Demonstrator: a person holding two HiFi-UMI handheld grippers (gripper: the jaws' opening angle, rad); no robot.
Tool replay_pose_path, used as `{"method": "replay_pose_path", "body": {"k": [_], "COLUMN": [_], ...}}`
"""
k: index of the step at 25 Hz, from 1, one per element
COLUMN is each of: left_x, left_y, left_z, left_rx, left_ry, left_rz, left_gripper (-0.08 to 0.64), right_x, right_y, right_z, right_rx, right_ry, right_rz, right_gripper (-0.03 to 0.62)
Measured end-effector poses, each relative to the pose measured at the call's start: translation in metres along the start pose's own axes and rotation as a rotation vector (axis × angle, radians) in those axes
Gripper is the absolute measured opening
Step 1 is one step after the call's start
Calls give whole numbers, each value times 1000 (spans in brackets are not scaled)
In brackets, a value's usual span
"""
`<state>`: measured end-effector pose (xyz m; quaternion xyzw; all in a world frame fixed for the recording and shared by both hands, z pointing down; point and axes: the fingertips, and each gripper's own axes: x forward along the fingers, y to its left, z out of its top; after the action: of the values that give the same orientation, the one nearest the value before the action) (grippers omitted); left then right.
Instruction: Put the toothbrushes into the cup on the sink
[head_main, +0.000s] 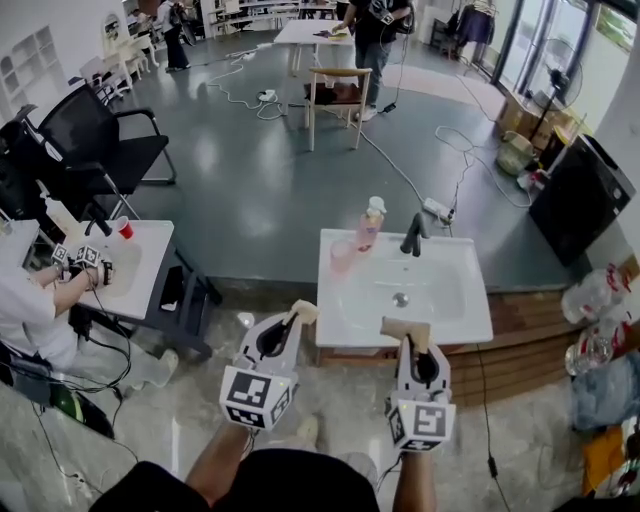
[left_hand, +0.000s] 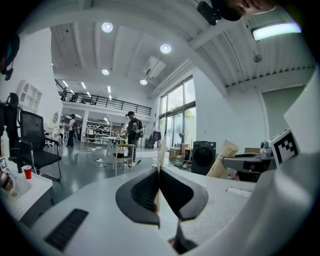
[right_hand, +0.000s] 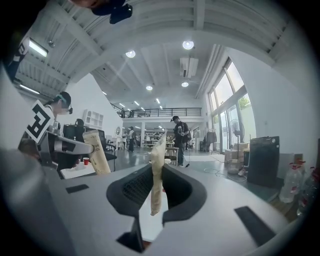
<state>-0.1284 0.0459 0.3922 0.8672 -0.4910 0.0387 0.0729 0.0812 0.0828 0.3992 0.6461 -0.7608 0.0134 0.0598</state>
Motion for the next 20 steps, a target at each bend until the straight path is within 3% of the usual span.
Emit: {"method": "replay_pose_path", "body": {"k": [10, 20], "left_x": [34, 94], "left_y": [26, 36], "left_z": [3, 3], "left_rx": [4, 1], "left_ry": [-12, -11], "left_rz": [-1, 90], "left_gripper": [5, 5], "right_x": [46, 119], "right_y": [1, -38], "right_z": [1, -8], "right_rx": [-5, -4], "right_ry": [-17, -15], "right_rz": [12, 97], "right_gripper": [54, 54]}}
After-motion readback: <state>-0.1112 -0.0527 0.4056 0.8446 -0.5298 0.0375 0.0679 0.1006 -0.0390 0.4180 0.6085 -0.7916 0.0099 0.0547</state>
